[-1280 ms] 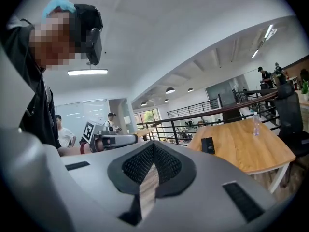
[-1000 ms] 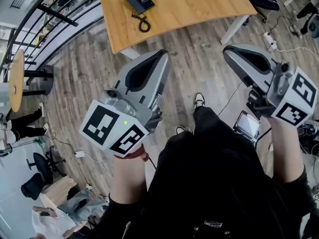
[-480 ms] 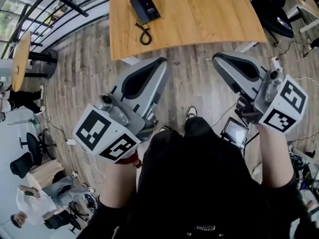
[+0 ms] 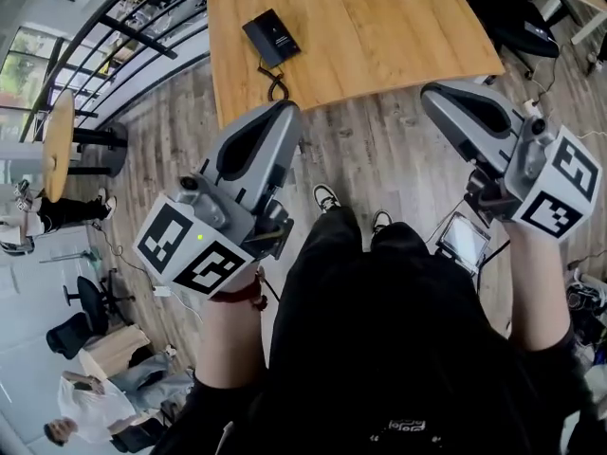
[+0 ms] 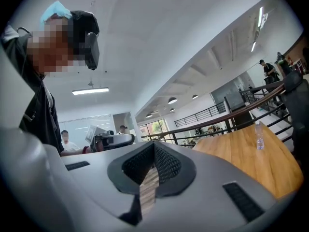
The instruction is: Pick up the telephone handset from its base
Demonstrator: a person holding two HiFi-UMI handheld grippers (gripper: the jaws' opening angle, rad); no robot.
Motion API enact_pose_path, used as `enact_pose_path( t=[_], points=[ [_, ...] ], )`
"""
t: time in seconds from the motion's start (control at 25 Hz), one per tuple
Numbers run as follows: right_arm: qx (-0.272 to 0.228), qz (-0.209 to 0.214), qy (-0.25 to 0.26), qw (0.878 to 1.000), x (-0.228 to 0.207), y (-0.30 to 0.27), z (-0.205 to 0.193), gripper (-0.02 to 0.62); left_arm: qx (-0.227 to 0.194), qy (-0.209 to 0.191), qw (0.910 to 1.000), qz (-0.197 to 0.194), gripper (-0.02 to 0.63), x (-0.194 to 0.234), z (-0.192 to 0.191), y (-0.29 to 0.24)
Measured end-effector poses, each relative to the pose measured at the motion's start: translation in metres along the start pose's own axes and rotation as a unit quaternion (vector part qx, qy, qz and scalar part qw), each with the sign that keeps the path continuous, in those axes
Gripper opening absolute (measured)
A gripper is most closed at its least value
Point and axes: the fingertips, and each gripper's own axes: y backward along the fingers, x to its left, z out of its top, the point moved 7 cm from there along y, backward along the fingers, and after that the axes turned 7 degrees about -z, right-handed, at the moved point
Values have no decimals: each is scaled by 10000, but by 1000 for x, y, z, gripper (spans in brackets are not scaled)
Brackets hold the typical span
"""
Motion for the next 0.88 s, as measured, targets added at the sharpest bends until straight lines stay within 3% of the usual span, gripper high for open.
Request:
enact_pose_path(
  t=[0.28,0.44,0.72,0.8,0.88],
  points=[
    [-220,-506,177,9983,-15,32,8,15,-377,28,9961,-797,5,-8,14,-51],
    [-330,-805,420,9953,-10,35,8,15,-301,97,9945,-1001,5,2,9,-63],
    [-646,-1132,-116,9914,-34,57,18,15,-118,-20,9872,-1588,5,11,16,-118],
    [-532,-1438,300,9877,-31,51,22,15,170,-466,9799,-1930,5,12,22,-123],
    [-209,-1800,893,9794,-31,45,27,15,681,-1337,9653,-2136,5,13,21,-124]
  ],
)
